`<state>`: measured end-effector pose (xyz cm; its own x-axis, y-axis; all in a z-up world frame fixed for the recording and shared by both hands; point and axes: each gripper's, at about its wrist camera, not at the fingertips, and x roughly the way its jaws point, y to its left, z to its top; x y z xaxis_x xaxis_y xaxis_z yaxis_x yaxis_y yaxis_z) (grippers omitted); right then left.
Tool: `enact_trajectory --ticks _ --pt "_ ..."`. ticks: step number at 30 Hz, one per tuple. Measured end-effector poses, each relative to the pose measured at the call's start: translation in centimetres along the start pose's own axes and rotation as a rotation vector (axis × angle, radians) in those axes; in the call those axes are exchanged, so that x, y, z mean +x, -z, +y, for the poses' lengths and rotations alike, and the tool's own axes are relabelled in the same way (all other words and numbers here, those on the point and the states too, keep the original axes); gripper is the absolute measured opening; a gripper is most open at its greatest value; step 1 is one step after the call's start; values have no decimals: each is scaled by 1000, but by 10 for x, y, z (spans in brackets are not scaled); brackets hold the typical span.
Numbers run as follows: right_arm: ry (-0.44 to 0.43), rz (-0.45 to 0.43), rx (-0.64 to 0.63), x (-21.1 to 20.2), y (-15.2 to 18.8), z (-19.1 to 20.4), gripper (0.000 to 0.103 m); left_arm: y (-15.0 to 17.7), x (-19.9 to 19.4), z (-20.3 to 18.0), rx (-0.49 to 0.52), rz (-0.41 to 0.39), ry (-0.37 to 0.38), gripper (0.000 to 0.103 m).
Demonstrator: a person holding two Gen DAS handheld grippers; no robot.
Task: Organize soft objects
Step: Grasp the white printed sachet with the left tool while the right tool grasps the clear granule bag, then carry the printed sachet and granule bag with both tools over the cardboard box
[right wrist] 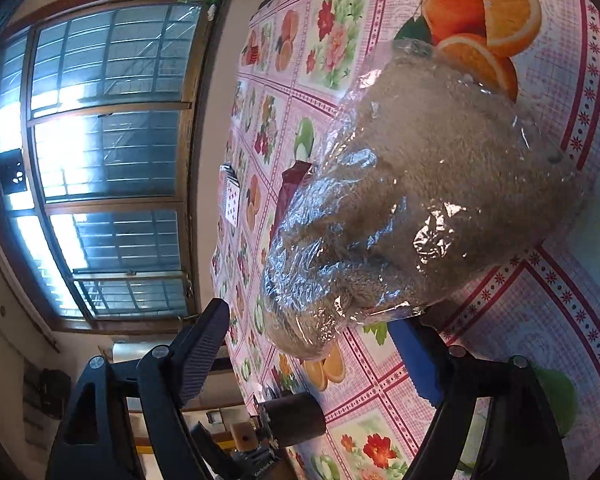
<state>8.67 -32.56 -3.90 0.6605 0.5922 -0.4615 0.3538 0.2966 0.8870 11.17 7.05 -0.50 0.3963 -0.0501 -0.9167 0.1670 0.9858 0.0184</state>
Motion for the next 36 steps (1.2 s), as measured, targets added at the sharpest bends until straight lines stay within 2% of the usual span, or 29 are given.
enact_trajectory --ticks 2,4,5,6,8,9,10,11,12,27,36 --pt "9 5 -10 6 -4 0 70 -2 2 5 -18 0 24 103" --pt "5 36 14 17 -8 -10 27 -4 3 11 -28 1 26 103" --pt "-3 60 32 23 -10 -17 22 -5 4 13 -31 3 25 103" --pt "-5 67 33 26 -11 -23 8 -5 3 14 -28 5 26 101" --pt "-2 56 0 26 -11 -23 6 -6 0 16 -28 -4 26 91" --pt "10 52 -21 25 -11 -19 8 -7 -2 18 -35 -14 21 77" --pt "24 47 -40 25 -11 -16 8 -8 -5 20 -43 -22 16 52" --pt "30 45 -53 25 -11 -14 8 -10 -8 23 -49 -28 11 38" --pt "31 45 -56 24 -12 -13 8 -11 -9 24 -50 -30 6 31" --pt "36 27 -194 17 4 12 7 -2 -21 26 -86 -80 5 22" --pt "-6 48 -308 3 27 43 7 1 -44 22 -79 -125 0 22"
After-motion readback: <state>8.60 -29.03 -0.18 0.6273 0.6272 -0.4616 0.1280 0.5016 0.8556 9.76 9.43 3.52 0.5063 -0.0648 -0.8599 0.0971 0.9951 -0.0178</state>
